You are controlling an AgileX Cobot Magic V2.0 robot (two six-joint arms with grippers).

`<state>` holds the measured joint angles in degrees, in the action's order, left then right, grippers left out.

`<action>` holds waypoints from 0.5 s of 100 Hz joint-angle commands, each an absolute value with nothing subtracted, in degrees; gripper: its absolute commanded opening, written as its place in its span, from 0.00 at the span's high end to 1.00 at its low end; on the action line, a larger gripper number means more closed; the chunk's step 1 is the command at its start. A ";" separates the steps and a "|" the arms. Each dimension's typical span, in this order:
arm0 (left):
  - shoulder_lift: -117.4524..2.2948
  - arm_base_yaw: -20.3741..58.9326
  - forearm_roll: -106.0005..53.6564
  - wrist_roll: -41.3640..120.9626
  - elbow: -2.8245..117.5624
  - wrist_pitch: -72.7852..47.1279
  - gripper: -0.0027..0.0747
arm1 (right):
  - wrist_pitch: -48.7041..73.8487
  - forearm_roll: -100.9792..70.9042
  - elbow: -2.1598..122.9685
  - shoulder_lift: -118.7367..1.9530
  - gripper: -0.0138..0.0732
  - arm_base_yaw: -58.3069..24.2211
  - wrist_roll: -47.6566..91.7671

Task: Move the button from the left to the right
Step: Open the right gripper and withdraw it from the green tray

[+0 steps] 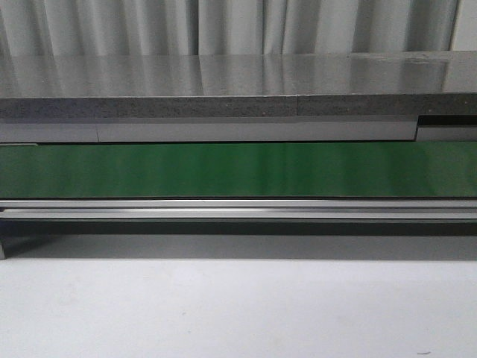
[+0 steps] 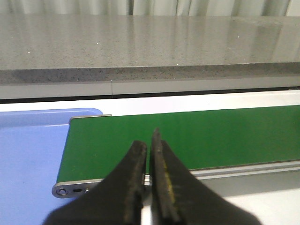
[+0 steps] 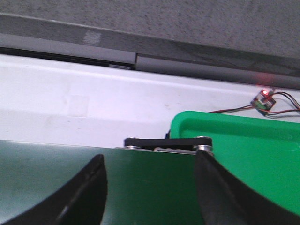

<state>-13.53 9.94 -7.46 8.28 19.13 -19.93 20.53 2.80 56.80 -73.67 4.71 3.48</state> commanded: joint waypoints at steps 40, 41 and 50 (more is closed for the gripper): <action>-14.02 10.42 -7.79 8.06 20.56 -15.52 0.96 | -0.55 -1.50 31.36 -47.34 0.39 -0.40 3.45; -14.02 10.42 -7.79 8.06 20.56 -15.52 0.96 | -0.77 -1.50 30.95 -46.52 0.39 -0.40 3.45; -14.02 10.42 -7.79 8.06 20.56 -15.52 0.96 | -2.94 -2.17 26.28 -40.87 0.39 -0.40 3.45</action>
<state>-13.53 9.94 -7.46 8.28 19.13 -19.93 4.17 -1.37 28.74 -46.24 -0.26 3.48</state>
